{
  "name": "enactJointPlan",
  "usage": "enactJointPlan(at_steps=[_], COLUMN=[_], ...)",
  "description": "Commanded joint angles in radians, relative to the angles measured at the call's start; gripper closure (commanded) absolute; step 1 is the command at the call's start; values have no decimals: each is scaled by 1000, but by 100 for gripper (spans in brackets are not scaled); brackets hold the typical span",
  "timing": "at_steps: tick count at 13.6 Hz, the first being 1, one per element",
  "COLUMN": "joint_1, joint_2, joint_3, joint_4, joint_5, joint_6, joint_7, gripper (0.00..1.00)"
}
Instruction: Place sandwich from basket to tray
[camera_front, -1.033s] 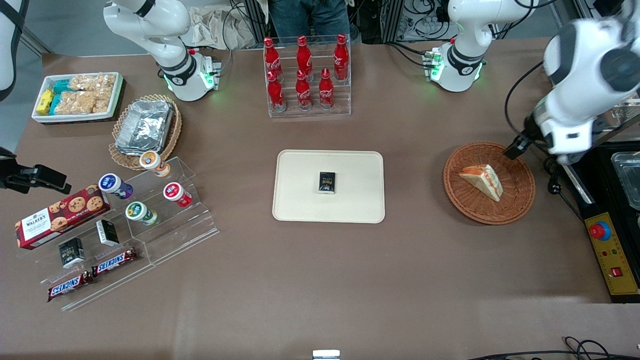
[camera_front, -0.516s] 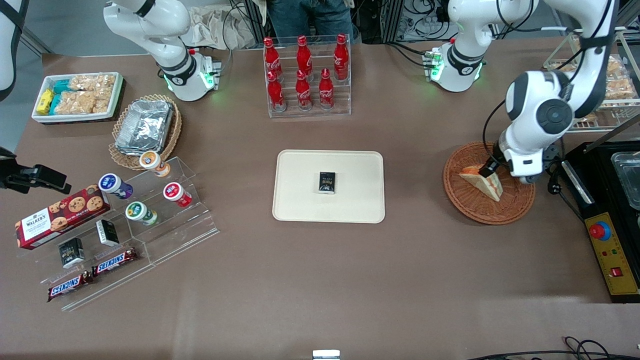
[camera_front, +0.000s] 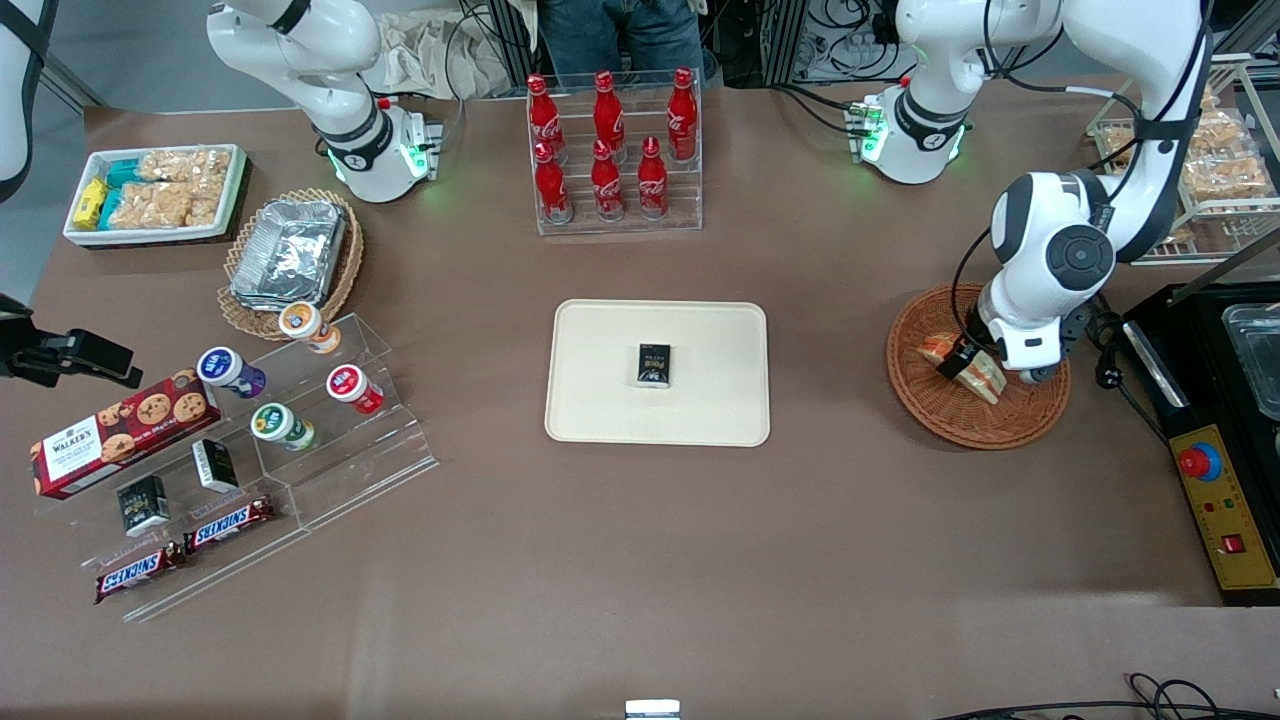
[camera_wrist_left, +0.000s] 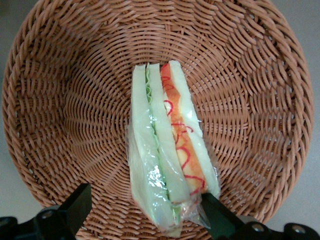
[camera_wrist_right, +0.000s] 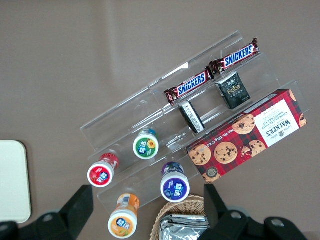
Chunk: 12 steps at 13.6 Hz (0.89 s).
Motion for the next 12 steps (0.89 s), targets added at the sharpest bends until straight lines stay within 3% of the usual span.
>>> enactJointPlan(at_steps=[1,6,9,12], joint_1=[-3,-5,-5,-3], joint_2=[-31,-250,-257,-190], joint_3=[2,-53,-72,-70], joint_4=[4,48,177,207], joint_5=[24,24,20,24], joint_6=[-22,-312,-453,-434], joint_7=[-49,-12,-12,-5], gripper=[0,0,0,0])
